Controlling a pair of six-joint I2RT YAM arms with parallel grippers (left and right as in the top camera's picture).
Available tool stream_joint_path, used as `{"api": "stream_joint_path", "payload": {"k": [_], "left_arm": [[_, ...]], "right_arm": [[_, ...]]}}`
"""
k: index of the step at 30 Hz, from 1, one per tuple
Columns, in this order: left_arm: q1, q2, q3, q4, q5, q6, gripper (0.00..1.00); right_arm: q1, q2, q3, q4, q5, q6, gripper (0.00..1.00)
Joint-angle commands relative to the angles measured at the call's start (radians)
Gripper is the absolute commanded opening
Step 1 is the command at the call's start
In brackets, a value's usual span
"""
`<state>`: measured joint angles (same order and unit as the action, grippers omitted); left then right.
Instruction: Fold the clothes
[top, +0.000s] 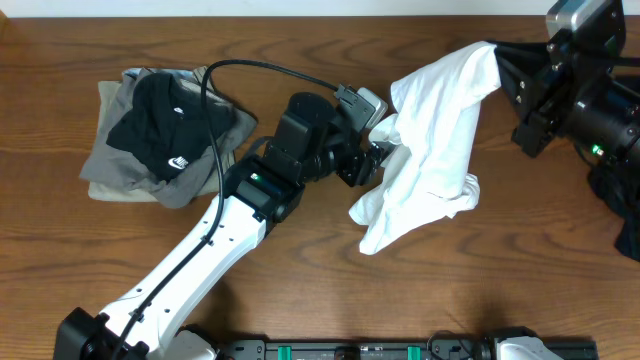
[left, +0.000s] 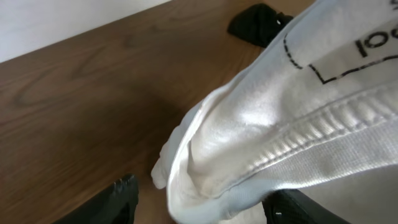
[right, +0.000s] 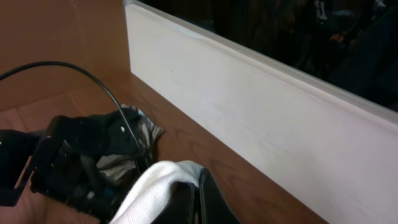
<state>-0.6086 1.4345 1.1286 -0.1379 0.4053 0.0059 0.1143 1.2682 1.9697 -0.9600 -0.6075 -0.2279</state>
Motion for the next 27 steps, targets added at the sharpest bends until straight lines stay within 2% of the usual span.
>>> {"api": "stream_joint_path", "payload": {"k": [1, 4, 8, 13, 14, 15, 23, 27], "left_arm": [[0.003, -0.011, 0.016, -0.011, 0.003, 0.024, 0.65], [0.003, -0.01, 0.016, -0.024, 0.003, 0.04, 0.63], [0.003, -0.01, 0.016, -0.025, 0.004, 0.046, 0.51], [0.003, -0.01, 0.016, -0.025, 0.004, 0.047, 0.18], [0.003, -0.01, 0.016, -0.025, 0.005, 0.047, 0.09], [0.003, -0.011, 0.016, -0.025, 0.006, 0.046, 0.06], [0.011, -0.047, 0.016, -0.062, 0.004, 0.095, 0.06], [0.039, -0.113, 0.016, -0.099, -0.046, 0.098, 0.06]], "right_arm": [[-0.005, -0.015, 0.011, 0.005, -0.004, -0.016, 0.02], [-0.005, -0.023, 0.011, 0.007, -0.027, -0.017, 0.01], [-0.005, -0.042, 0.011, 0.006, -0.048, -0.024, 0.01], [-0.005, -0.062, 0.011, 0.005, -0.047, -0.036, 0.01], [-0.005, -0.066, 0.011, 0.004, -0.046, -0.042, 0.02], [-0.005, -0.067, 0.011, 0.002, -0.042, -0.043, 0.02], [-0.005, -0.058, 0.011, -0.042, 0.147, -0.042, 0.02], [-0.005, -0.036, 0.011, -0.072, 0.25, -0.035, 0.03]]}}
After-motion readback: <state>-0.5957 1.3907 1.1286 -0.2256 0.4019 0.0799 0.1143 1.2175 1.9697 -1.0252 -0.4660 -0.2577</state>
